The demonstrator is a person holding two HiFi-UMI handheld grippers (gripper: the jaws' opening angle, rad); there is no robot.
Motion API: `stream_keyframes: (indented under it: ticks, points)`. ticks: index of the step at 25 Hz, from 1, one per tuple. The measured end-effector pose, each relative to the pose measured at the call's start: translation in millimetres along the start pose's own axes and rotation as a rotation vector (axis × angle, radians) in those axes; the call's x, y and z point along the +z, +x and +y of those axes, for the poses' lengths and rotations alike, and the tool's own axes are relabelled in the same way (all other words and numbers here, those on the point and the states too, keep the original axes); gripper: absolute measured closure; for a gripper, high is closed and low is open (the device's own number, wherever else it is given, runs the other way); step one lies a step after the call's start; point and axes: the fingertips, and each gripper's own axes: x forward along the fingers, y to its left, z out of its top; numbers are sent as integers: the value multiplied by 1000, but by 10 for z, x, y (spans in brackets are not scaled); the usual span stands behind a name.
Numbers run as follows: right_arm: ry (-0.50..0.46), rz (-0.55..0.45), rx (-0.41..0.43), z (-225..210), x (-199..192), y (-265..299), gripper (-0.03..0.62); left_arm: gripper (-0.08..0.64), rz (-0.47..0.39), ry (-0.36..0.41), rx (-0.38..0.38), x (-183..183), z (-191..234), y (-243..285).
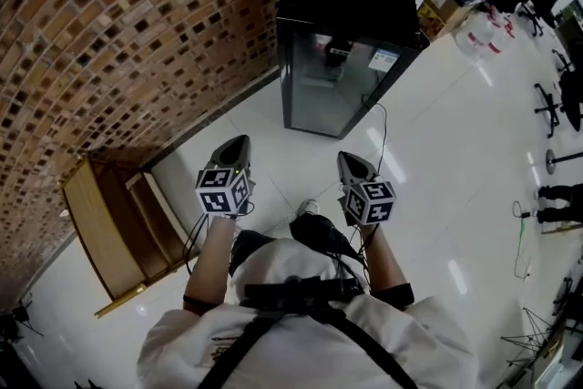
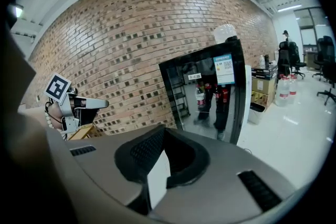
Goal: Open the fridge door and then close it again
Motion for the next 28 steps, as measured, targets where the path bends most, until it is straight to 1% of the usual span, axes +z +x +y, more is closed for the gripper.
stream_keyframes:
  ticks: [3, 5, 7, 10, 12, 14, 17, 20, 22, 25, 27, 28]
  points:
    - [-4, 5, -59, 240, -49, 201, 580, 560, -8, 22, -44, 56, 370, -97]
    - [23, -10, -110, 401, -56, 317, 580, 560, 12, 40, -71, 24, 630, -156]
    - [54, -29, -168, 567, -36, 409, 578, 560, 58, 61, -108, -115, 838, -190]
    - [62, -69, -229, 861, 67, 517, 578, 560, 147, 83, -153, -426, 1086, -289]
    - [77, -101, -245, 991, 139, 571, 580, 560, 184, 87, -164, -565, 1197, -347]
    - [98, -117, -247, 1068, 112, 580, 580, 560, 188, 75, -159, -630, 1247, -392]
    - [147, -106, -244, 1035, -187, 472, 580, 560, 157, 47, -156, -590, 1137, -373]
    - [191, -69, -249, 836, -603, 294, 578, 560, 109, 57, -154, -436, 880, -226]
    - [220, -40, -262, 684, -842, 148, 578, 560, 99, 57, -155, -415, 694, -130]
    - [258, -4, -273, 524, -1093, -44, 578, 560, 119, 51, -158, -579, 489, -65]
    - [279, 7, -276, 453, -1161, -86, 578, 553, 151, 42, -163, -725, 411, -33]
    - [285, 8, -275, 443, -1170, -84, 578, 508, 172, 38, -169, -803, 390, -19]
